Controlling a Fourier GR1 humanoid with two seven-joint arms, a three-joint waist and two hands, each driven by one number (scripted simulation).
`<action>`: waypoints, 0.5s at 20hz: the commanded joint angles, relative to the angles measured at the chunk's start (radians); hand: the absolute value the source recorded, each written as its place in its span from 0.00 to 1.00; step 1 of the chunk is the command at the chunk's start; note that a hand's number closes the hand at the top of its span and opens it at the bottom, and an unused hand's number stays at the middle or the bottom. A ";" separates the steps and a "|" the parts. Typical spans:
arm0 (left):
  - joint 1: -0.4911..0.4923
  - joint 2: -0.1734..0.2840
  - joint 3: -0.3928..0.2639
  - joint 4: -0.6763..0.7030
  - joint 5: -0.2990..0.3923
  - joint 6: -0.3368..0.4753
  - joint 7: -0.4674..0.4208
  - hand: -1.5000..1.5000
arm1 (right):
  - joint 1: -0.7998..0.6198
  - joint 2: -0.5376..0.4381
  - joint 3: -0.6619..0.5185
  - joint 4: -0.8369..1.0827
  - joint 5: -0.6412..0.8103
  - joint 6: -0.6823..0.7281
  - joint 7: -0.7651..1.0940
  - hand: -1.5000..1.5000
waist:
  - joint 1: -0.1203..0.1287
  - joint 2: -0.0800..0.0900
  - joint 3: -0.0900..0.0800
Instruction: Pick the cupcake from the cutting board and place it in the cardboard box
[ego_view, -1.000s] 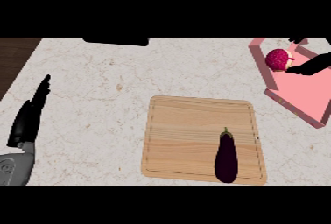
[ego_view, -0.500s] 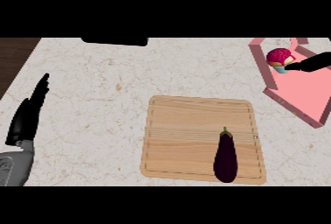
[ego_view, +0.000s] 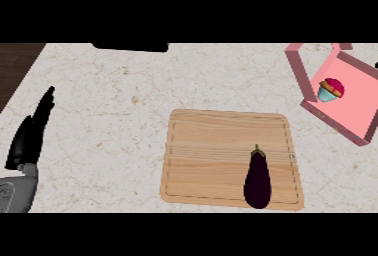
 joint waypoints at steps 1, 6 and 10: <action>0.007 -0.015 -0.007 0.004 -0.012 0.016 -0.007 0.50 | 0.051 -0.061 -0.046 0.009 -0.045 0.055 -0.022 0.00 | -0.004 0.004 0.001; 0.008 -0.015 -0.001 0.012 0.011 -0.007 -0.017 0.50 | 0.081 -0.180 -0.062 0.007 -0.057 0.107 0.010 0.00 | 0.000 0.014 0.004; -0.002 0.001 0.015 -0.013 0.013 -0.001 0.003 0.50 | 0.134 -0.248 -0.067 0.002 -0.061 0.167 -0.003 0.00 | -0.005 0.010 0.008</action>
